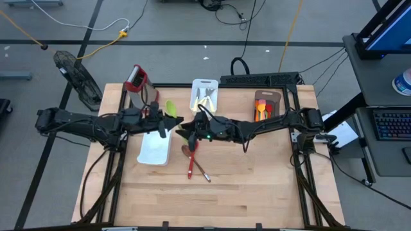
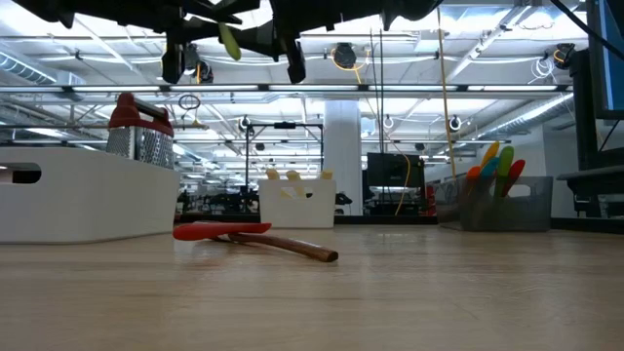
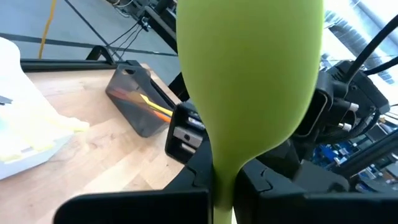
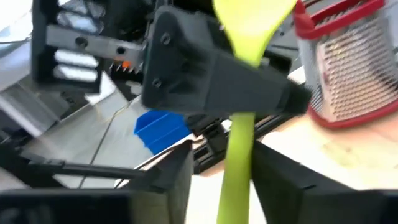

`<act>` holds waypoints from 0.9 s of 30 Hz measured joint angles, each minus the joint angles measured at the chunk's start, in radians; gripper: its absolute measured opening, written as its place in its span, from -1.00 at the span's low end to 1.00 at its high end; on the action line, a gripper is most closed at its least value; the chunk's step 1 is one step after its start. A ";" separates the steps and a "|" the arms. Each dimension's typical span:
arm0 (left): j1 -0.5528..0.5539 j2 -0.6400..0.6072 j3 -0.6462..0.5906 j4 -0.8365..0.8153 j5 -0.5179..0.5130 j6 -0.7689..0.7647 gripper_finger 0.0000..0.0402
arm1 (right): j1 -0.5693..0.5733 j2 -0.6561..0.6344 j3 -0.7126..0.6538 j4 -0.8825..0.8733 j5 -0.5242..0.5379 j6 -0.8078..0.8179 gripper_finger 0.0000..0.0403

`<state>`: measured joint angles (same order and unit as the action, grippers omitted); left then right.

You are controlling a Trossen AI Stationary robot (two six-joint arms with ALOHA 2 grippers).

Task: Pick & Place Kitchen Items
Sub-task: Put the green serving spoon into the bottom white bin

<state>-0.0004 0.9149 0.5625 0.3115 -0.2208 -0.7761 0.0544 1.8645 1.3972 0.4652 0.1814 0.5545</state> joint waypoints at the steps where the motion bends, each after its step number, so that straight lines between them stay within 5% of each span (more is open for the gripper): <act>1: 0.000 -0.009 0.000 -0.008 0.000 0.000 -0.93 | 0.000 0.000 0.001 -0.006 -0.019 0.002 -0.22; 7: -0.001 -0.058 0.000 -0.112 -0.031 -0.007 -0.93 | 0.000 0.000 0.000 -0.088 -0.107 0.029 -0.01; 19: 0.000 -0.219 0.000 -0.442 -0.087 -0.199 -0.93 | 0.000 0.000 0.000 -0.218 -0.189 0.035 -0.08; 27: -0.001 -0.268 0.038 -0.747 0.051 -0.435 -0.93 | 0.000 0.000 0.000 -0.238 -0.267 0.035 -0.10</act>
<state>-0.0013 0.6468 0.6001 -0.4354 -0.1696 -1.2110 0.0539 1.8645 1.3975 0.2268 -0.0861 0.5890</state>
